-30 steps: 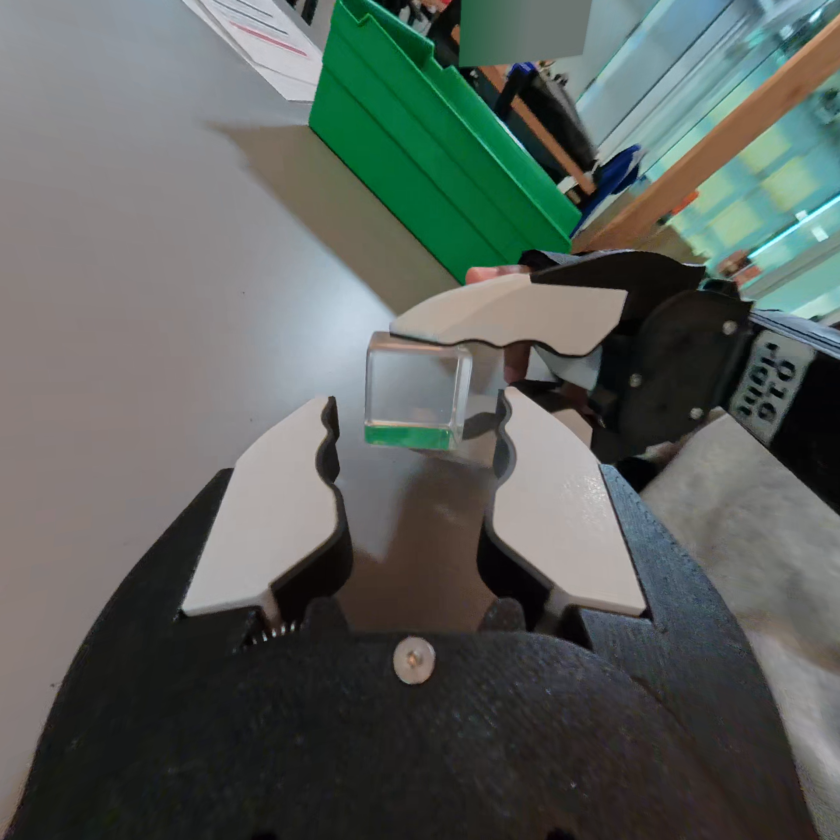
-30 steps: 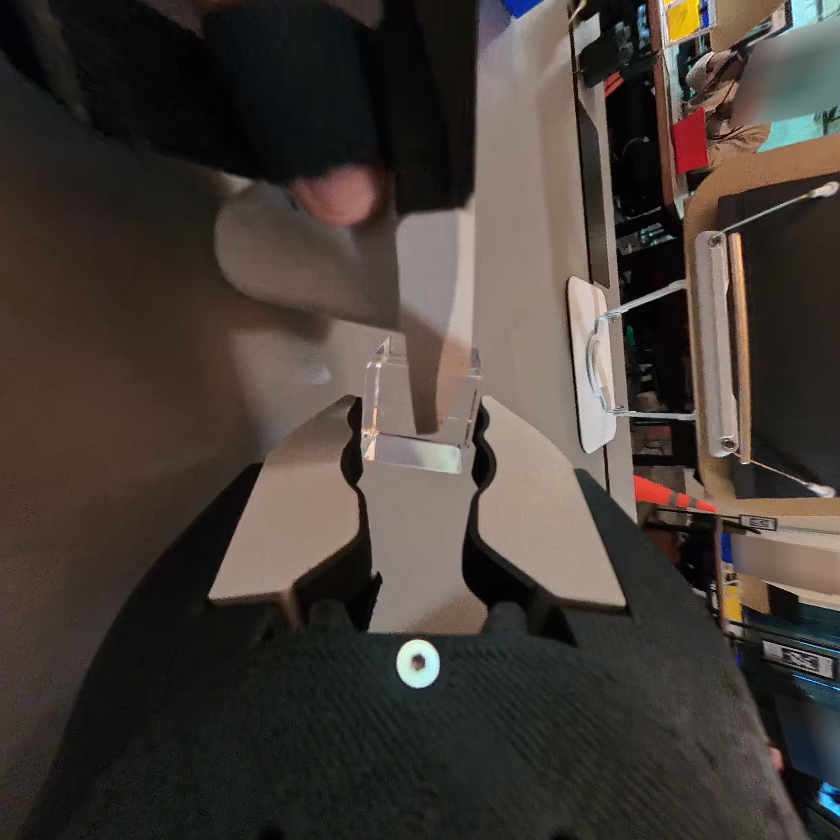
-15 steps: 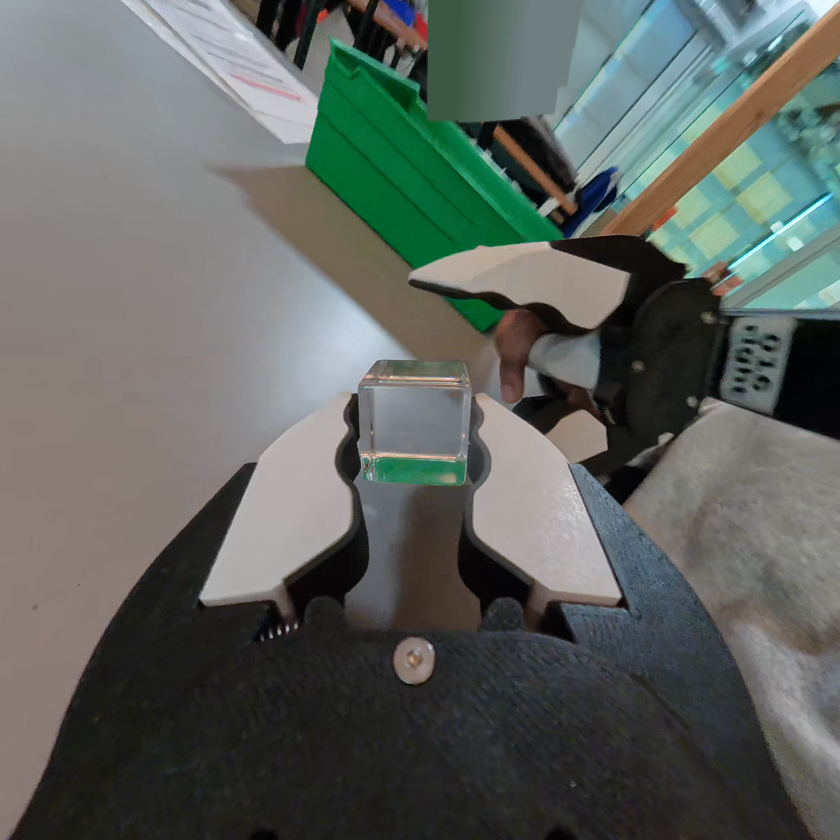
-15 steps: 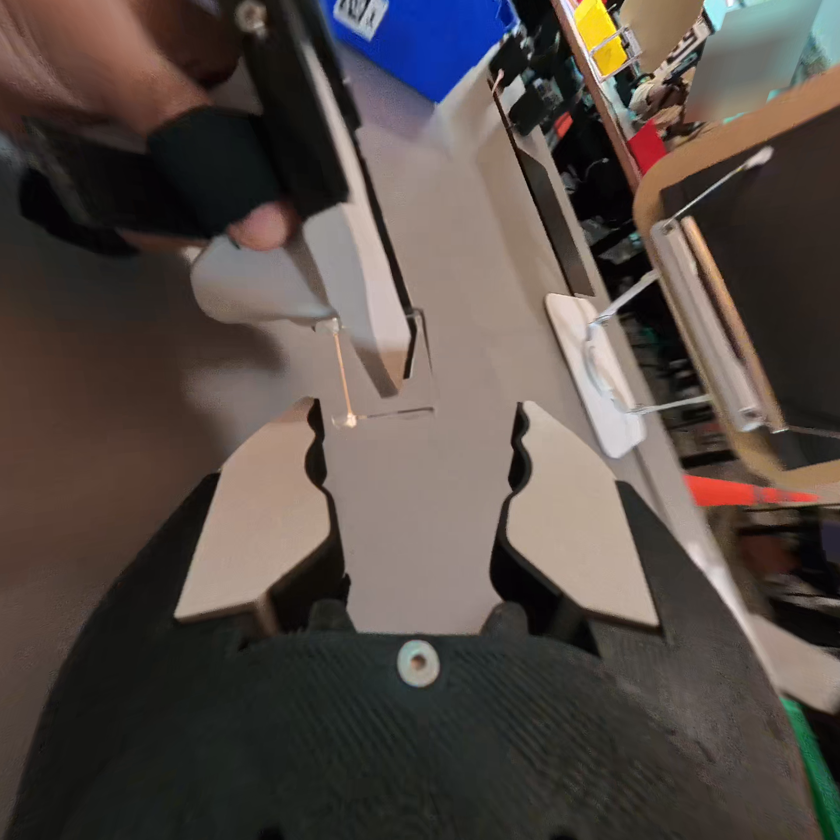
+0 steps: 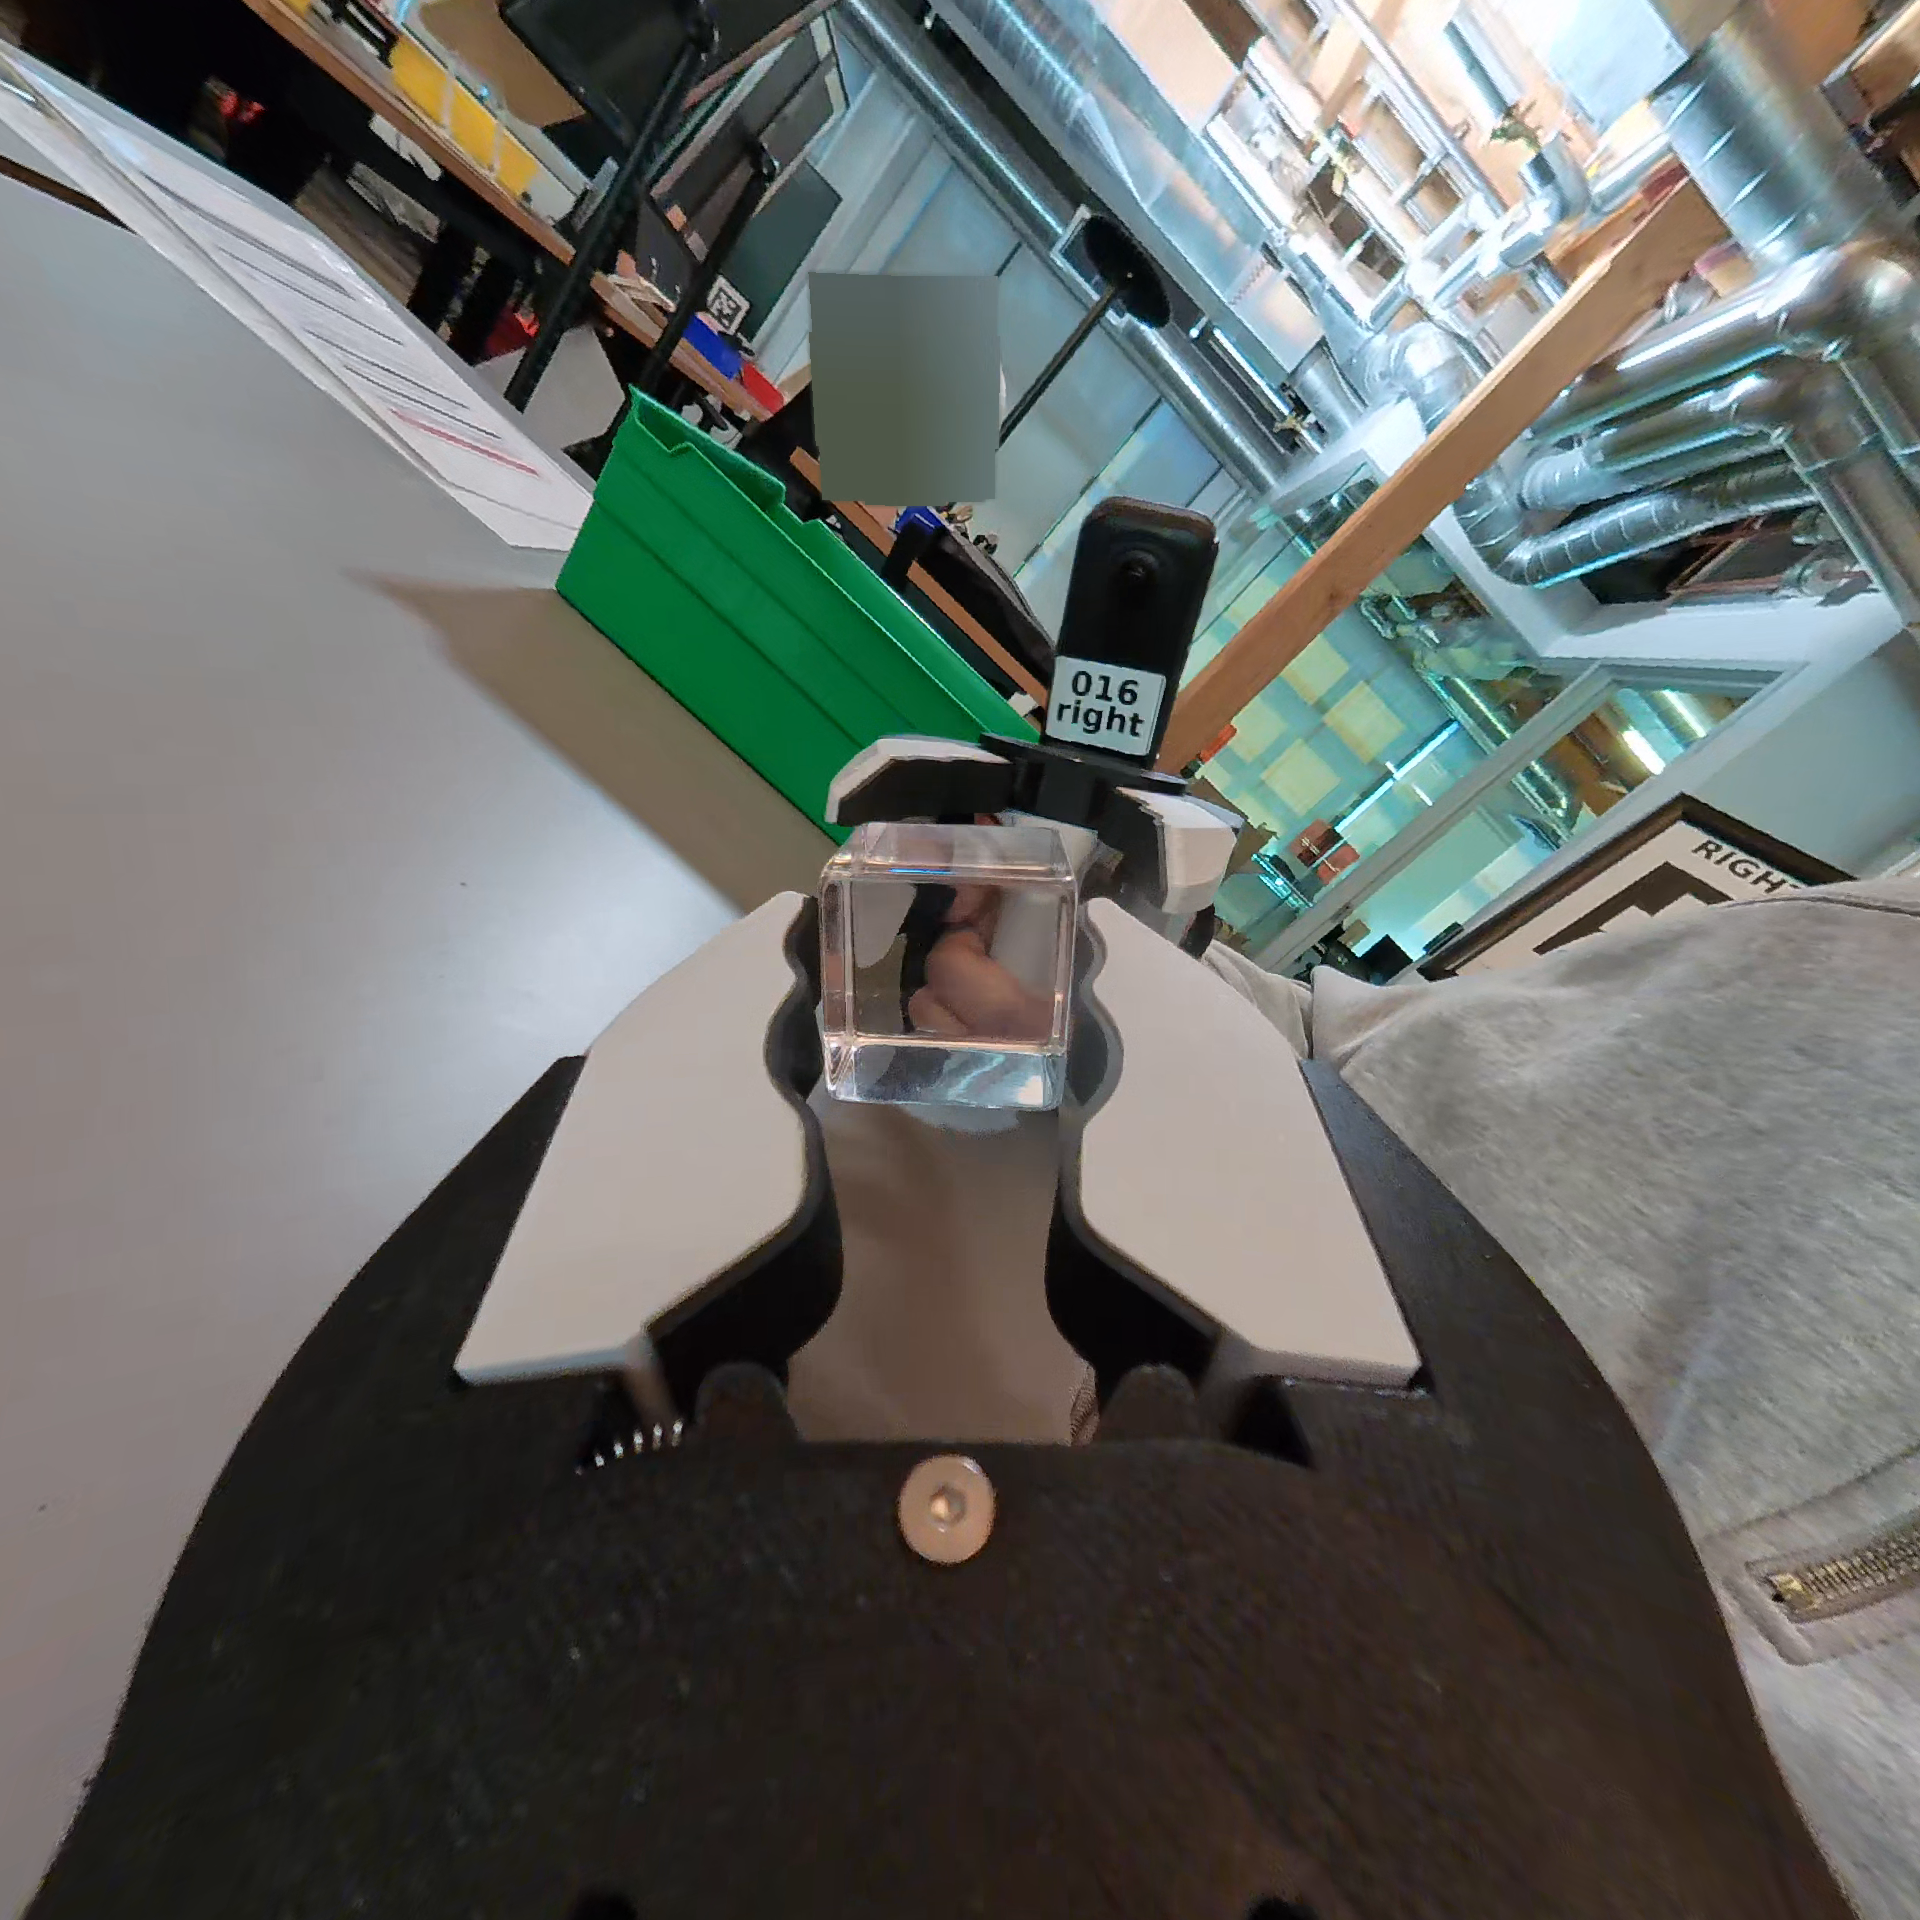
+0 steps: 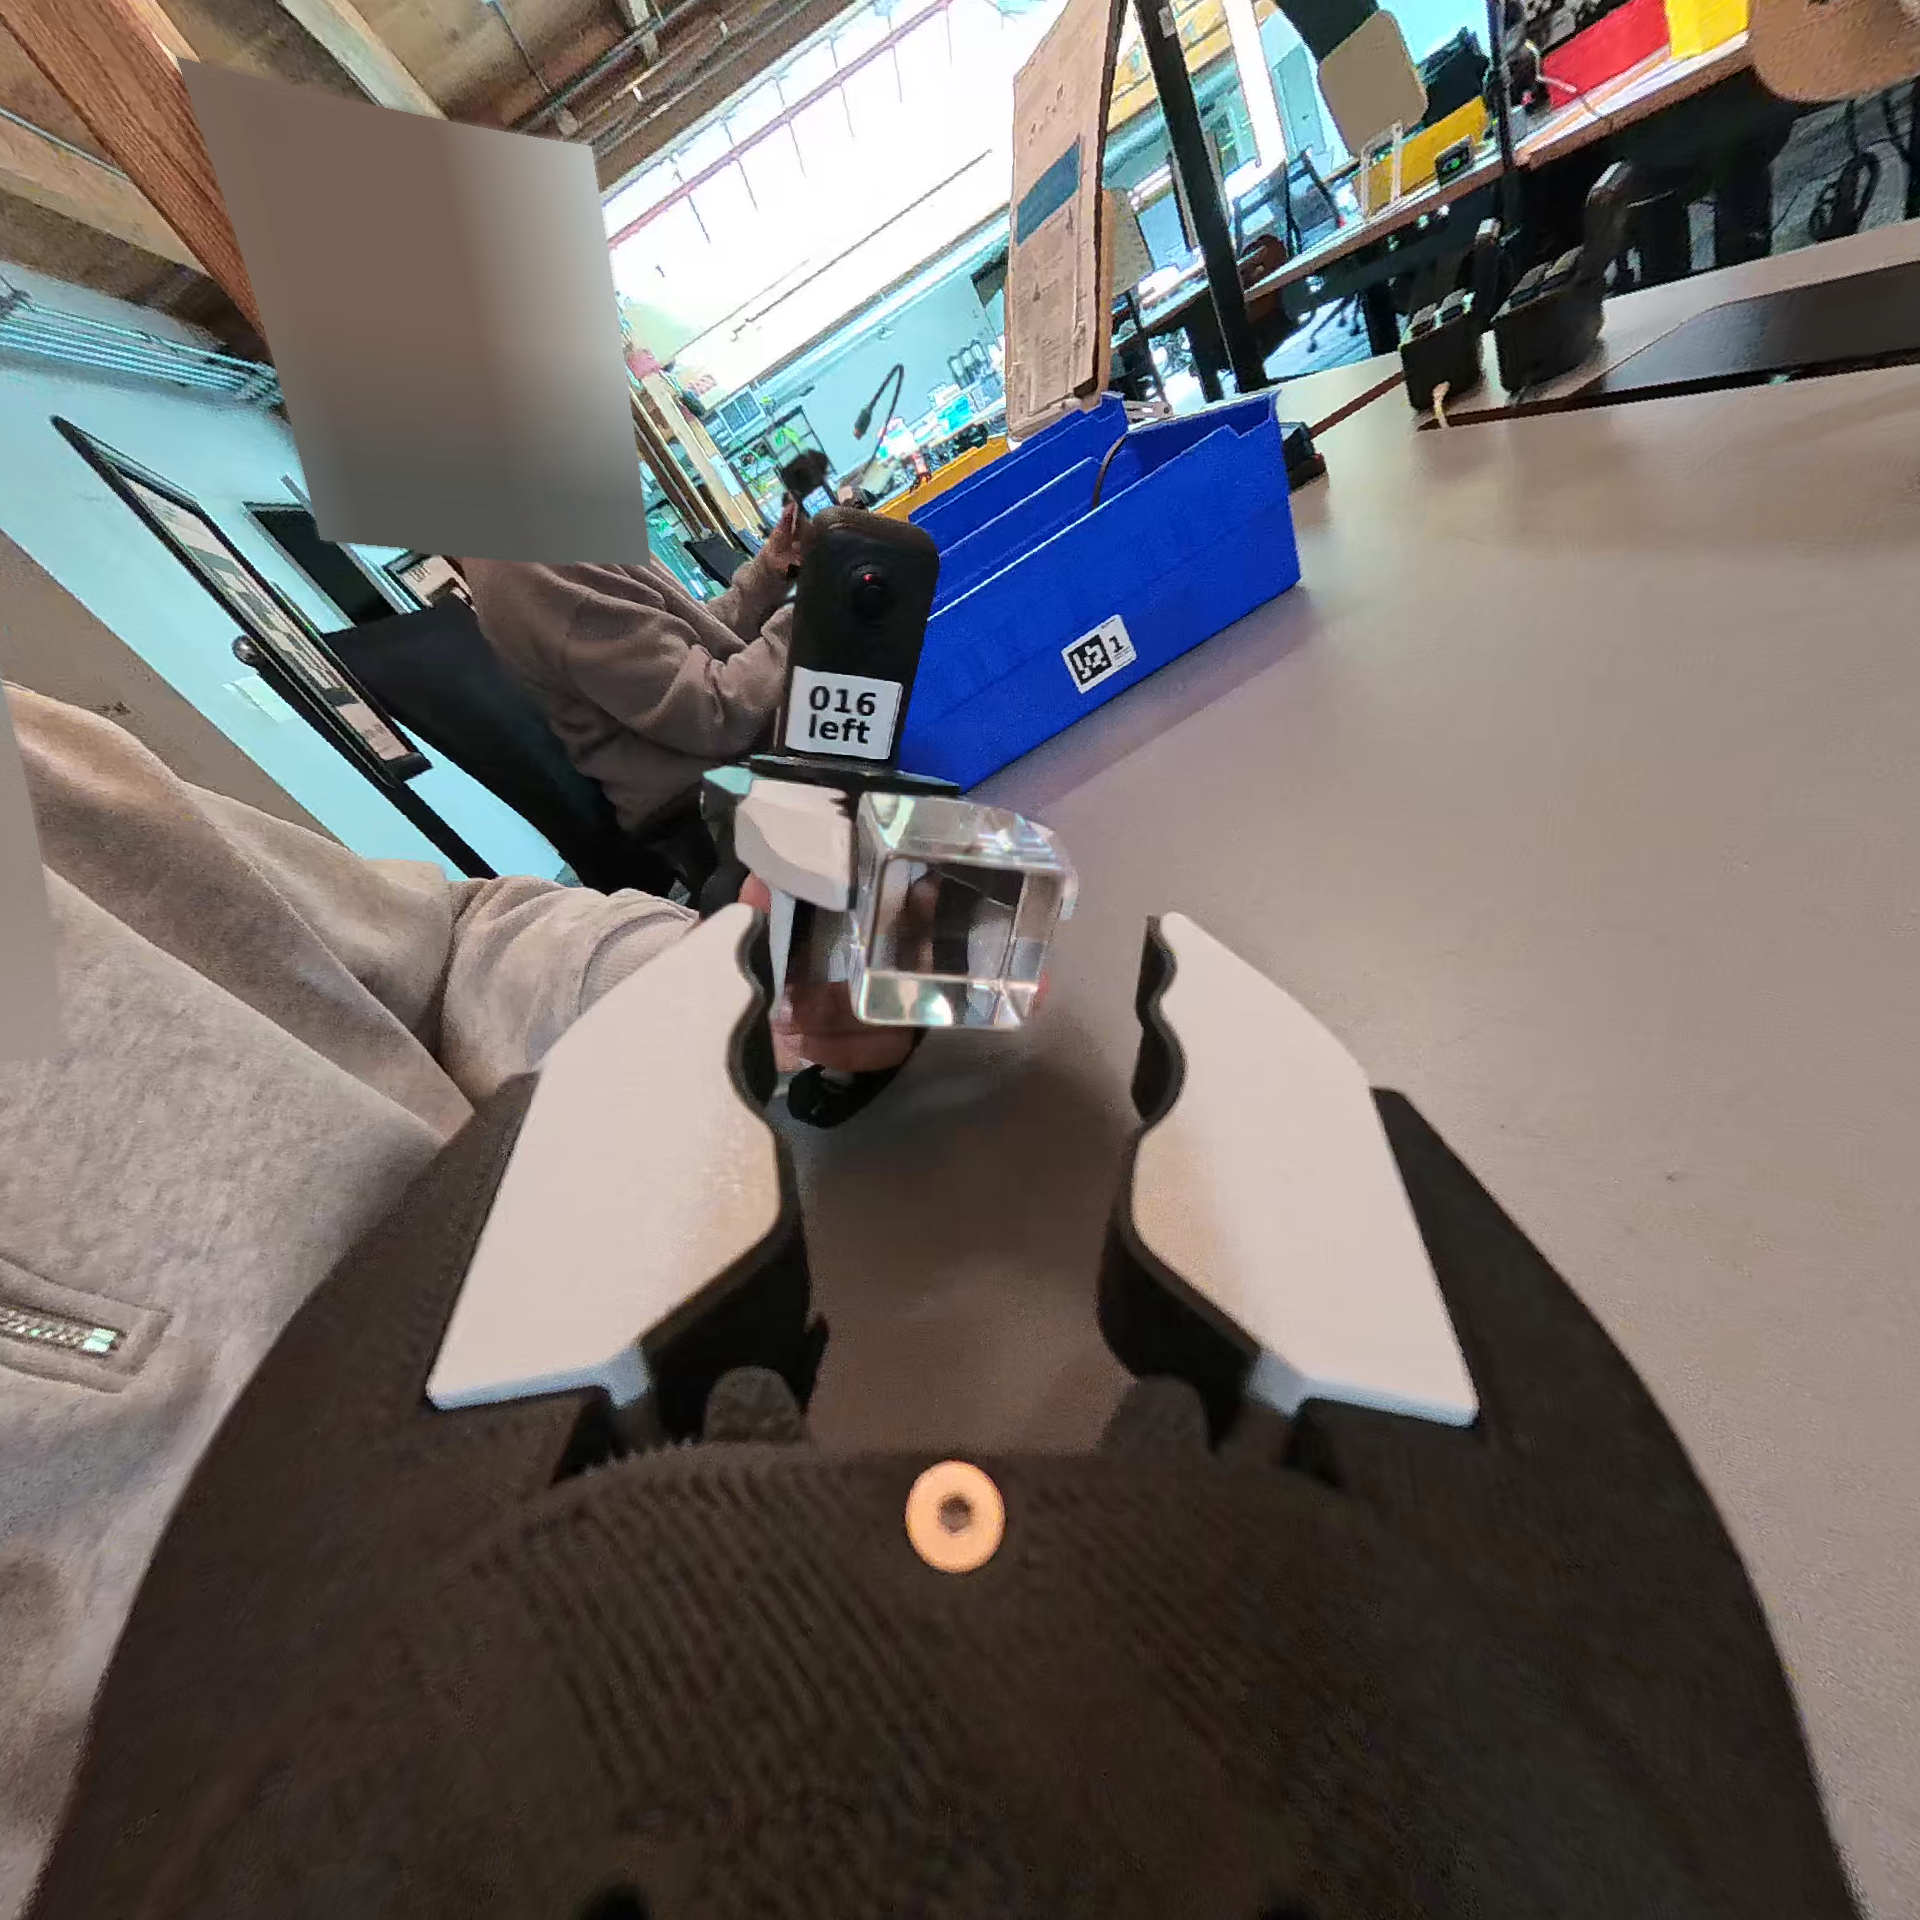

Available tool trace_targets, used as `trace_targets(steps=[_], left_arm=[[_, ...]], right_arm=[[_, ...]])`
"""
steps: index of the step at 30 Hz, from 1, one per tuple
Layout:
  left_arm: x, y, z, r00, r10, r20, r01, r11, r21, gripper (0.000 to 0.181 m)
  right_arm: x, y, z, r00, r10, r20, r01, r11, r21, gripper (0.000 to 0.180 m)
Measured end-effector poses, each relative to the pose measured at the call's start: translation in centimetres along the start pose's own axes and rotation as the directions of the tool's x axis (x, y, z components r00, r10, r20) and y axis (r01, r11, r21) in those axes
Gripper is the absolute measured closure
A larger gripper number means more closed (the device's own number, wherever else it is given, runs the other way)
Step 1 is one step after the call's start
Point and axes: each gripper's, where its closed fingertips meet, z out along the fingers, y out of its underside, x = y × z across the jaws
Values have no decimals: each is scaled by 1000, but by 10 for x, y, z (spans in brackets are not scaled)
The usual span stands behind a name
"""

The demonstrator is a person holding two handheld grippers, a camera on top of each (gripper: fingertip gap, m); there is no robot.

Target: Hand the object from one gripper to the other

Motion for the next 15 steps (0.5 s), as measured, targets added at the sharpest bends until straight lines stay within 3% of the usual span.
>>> trace_targets(steps=[15], left_arm=[[12, 3, 2, 994, 104, -26, -104, 994, -11, 137]], right_arm=[[1, -1, -2, 994, 99, 39, -100, 995, 18, 112]])
